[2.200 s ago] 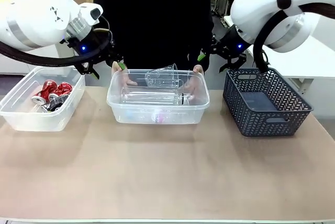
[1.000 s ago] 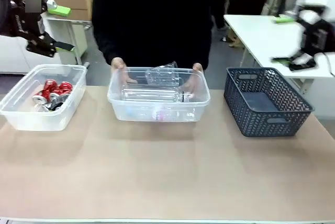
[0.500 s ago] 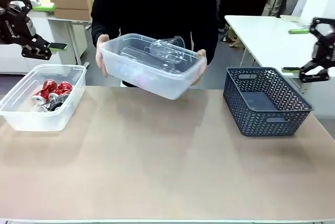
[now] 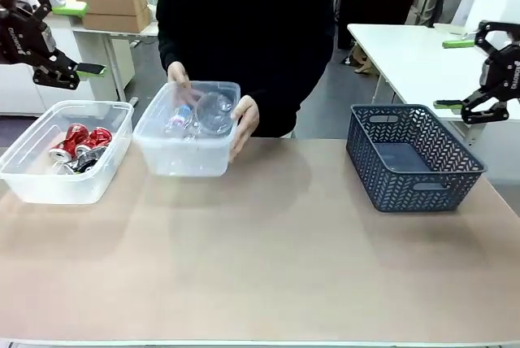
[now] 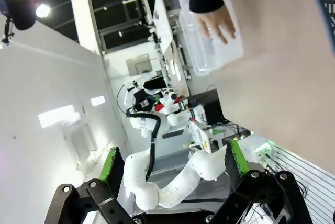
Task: Sort the waste into each basket.
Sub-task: Release the Organizing box you were holding.
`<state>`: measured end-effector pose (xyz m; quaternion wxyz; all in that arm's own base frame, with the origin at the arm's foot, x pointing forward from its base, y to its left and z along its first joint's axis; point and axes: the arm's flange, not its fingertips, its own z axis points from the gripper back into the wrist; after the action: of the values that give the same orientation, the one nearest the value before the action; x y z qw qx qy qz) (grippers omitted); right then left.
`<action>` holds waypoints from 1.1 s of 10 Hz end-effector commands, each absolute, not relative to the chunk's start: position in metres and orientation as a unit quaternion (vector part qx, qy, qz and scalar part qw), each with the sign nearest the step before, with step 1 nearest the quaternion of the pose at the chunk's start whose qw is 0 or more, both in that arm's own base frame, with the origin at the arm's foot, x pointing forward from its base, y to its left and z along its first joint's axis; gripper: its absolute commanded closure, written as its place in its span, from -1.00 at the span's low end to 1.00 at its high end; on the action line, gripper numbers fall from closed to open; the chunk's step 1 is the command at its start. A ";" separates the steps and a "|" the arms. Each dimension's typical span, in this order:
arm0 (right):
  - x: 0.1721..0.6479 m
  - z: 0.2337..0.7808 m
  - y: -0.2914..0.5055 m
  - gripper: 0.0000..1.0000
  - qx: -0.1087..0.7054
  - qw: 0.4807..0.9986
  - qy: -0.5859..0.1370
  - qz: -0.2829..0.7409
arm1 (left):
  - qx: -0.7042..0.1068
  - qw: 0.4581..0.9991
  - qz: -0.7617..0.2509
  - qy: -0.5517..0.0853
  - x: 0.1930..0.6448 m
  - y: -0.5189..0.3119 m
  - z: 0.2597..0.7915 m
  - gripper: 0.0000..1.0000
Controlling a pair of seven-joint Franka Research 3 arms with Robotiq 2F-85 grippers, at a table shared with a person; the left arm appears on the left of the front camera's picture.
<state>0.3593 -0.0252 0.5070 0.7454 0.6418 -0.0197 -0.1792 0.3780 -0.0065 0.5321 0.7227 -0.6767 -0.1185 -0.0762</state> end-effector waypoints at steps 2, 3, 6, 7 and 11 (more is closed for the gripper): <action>0.361 0.507 -0.027 -1.00 0.652 0.738 -0.025 -0.170 | -0.674 0.726 -0.081 -0.115 0.375 -0.006 0.532 -1.00; 0.361 0.507 -0.027 -1.00 0.652 0.738 -0.025 -0.170 | -0.674 0.726 -0.081 -0.115 0.375 -0.006 0.532 -1.00; 0.361 0.507 -0.027 -1.00 0.652 0.738 -0.025 -0.170 | -0.674 0.726 -0.081 -0.115 0.375 -0.006 0.532 -1.00; 0.361 0.507 -0.027 -1.00 0.652 0.738 -0.025 -0.170 | -0.674 0.726 -0.081 -0.115 0.375 -0.006 0.532 -1.00; 0.361 0.507 -0.027 -1.00 0.652 0.738 -0.025 -0.170 | -0.674 0.726 -0.081 -0.115 0.375 -0.006 0.532 -1.00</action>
<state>0.3592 -0.0255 0.5066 0.7449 0.6425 -0.0184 -0.1791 0.3780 -0.0067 0.5320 0.7227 -0.6767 -0.1182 -0.0764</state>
